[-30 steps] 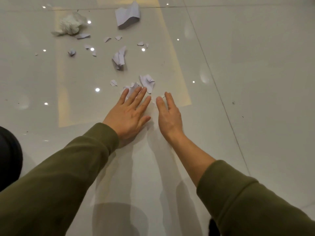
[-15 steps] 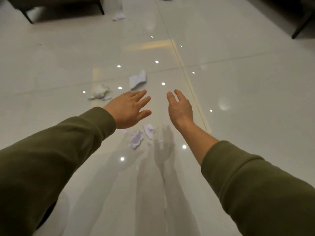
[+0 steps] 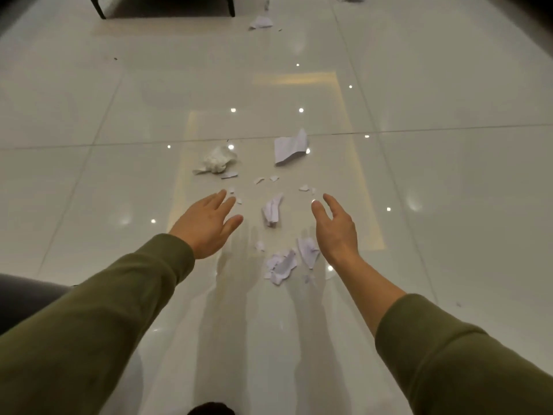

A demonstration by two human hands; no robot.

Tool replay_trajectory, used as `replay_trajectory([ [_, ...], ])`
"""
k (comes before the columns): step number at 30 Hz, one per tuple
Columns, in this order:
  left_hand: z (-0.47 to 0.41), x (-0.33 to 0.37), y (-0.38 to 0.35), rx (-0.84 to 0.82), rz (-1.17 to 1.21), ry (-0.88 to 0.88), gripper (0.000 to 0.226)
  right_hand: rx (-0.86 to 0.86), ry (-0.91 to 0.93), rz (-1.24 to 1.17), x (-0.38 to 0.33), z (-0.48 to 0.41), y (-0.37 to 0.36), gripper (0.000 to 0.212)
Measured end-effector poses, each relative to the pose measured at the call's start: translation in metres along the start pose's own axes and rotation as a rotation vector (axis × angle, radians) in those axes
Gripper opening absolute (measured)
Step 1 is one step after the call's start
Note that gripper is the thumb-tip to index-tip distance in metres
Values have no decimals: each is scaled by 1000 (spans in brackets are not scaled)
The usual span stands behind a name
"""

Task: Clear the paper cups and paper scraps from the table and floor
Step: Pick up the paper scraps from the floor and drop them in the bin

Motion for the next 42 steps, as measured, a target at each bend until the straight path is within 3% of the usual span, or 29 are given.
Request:
replay_trajectory([
  [6,-36,-21,-20,26,158,-31,58,14,-7,14,-13,-16,-50,49],
  [13,-96,-78,-11,203,248,99,65,1,62,117,-23,-80,-58,48],
  [17,-134,-100,-11,138,285,145,81,-19,151,244,-32,-131,-67,50],
  [21,-163,-99,-16,67,242,83,87,-136,237,372,-47,-175,-84,51],
  [27,-180,-86,-33,-58,306,82,77,-320,348,643,-51,-215,-104,58],
  [32,-173,-65,-49,19,297,15,56,-422,310,894,-31,-232,-122,66],
  [38,-152,-31,-56,152,365,-110,59,-245,485,957,-18,-224,-122,51],
  [42,-125,-10,-54,148,297,-333,58,-160,436,953,-22,-235,-115,73],
])
Point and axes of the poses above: each hand's wrist, its own z-axis away from the middle knuckle, its own y-axis out of the back of the hand, x = y × z, the point moved 3 cm from there along -z, towards the middle knuckle, and after that the axes turned 3 degrees about x, right-handed, at the moved point
